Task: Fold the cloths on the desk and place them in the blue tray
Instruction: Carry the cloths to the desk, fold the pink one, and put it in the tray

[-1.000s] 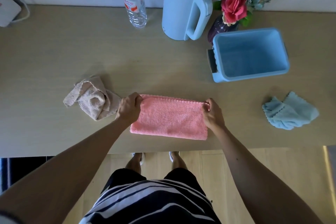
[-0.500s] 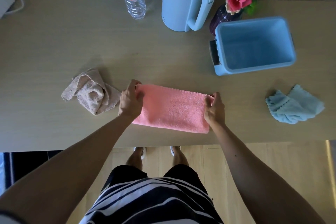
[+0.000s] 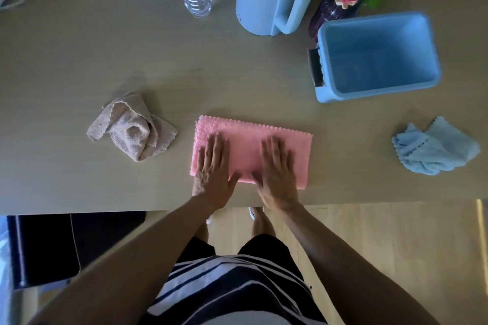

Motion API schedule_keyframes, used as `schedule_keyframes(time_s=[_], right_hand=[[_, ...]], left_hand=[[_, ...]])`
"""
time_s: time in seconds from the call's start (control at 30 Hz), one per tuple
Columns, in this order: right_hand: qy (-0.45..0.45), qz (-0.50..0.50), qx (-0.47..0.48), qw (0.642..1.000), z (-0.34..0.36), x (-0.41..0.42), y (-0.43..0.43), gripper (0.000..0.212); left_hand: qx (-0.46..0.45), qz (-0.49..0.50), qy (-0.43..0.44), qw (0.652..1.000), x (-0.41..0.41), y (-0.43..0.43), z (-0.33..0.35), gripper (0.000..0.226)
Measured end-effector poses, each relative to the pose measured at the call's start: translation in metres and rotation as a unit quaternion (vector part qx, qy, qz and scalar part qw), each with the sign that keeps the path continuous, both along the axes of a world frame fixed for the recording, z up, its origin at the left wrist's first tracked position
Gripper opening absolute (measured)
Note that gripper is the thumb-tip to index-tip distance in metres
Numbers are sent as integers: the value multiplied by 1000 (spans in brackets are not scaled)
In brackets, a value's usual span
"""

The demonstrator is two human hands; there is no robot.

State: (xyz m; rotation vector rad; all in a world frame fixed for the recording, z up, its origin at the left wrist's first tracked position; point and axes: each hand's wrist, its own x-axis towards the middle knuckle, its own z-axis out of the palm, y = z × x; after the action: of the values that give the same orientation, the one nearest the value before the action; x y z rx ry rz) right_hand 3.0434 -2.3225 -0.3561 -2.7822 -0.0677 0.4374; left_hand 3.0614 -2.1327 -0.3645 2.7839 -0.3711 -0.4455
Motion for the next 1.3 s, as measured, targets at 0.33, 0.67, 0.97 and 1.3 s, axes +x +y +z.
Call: schedule_keyframes(time_s=[0.33, 0.67, 0.97, 1.3], right_hand=[[16, -4, -91, 996, 7, -20, -52, 79], [16, 151, -22, 988, 29, -20, -10, 71], [-36, 222, -15, 974, 23, 16, -10, 25], [127, 126, 142, 974, 70, 49, 1, 31]], left_hand=[[92, -85, -15, 992, 36, 19, -1, 85], [96, -228, -146, 958, 119, 15, 49, 63], [77, -393, 6, 916, 41, 47, 35, 80], [-202, -98, 48, 973, 32, 40, 57, 15]])
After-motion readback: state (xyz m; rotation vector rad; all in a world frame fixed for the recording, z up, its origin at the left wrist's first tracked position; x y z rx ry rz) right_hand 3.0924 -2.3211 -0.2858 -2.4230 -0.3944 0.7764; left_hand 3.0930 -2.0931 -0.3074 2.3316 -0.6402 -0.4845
